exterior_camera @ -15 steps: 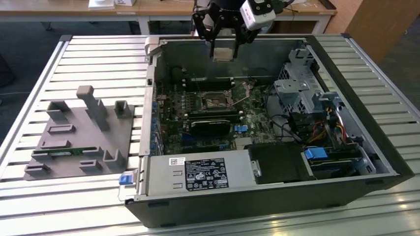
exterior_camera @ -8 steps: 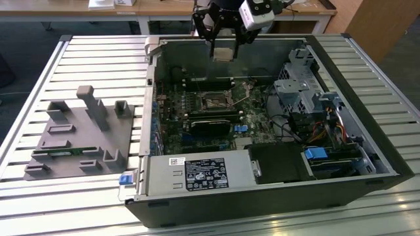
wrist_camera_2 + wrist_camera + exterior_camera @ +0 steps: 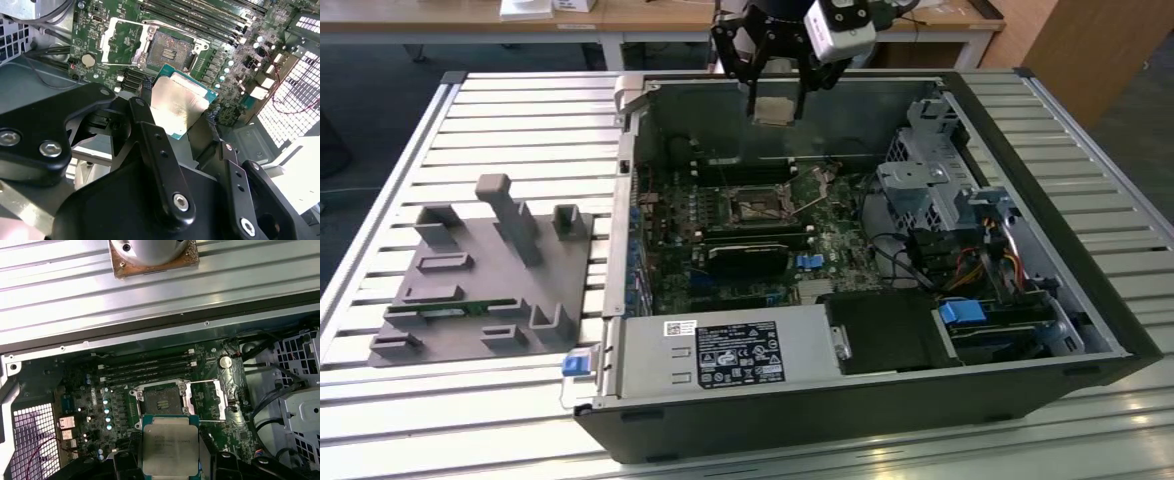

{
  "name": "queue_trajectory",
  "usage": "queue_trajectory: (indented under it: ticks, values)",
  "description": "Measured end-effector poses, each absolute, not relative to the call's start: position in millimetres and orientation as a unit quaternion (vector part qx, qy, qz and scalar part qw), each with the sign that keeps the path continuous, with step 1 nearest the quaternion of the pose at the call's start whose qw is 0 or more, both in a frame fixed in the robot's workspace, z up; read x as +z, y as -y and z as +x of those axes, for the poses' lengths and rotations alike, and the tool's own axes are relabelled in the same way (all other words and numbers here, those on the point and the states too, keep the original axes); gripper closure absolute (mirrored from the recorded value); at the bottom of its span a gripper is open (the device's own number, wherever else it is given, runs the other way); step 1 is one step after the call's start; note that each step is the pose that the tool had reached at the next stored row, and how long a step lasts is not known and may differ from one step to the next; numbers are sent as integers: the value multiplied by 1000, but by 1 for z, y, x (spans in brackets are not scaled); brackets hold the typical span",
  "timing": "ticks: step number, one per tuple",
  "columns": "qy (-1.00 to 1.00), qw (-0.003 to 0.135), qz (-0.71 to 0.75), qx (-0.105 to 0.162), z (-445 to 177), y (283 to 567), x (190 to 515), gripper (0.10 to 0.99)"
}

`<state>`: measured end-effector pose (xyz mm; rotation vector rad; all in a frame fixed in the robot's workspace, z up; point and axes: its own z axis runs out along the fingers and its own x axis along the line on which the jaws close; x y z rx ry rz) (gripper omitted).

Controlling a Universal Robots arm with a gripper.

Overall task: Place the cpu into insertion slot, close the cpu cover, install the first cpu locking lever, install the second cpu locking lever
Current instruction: 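Place the cpu into insertion slot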

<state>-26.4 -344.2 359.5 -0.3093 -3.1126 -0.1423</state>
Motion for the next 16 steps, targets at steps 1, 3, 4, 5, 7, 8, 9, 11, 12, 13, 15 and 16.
queue_trajectory:
  ticks: [1,3,4,5,7,8,9,11,12,13,15,16]
  values:
    - [994,5,-101,-45,-26,344,360,549]
    - [993,5,-104,-45,-26,344,359,549]
    - [993,5,-106,-46,-26,344,359,549]
    - [993,5,-108,-45,-26,344,359,549]
    - [993,5,-112,-46,-26,344,359,549]
    - [992,5,-113,-45,-26,344,359,549]
    - [992,4,-115,-46,-26,344,359,549]
    - [992,4,-119,-46,-26,344,359,549]
    - [992,4,-121,-46,-26,344,359,549]
    - [991,4,-122,-46,-26,344,359,549]
    - [991,4,-126,-46,-26,344,359,549]
    - [991,4,-127,-46,-26,344,359,549]
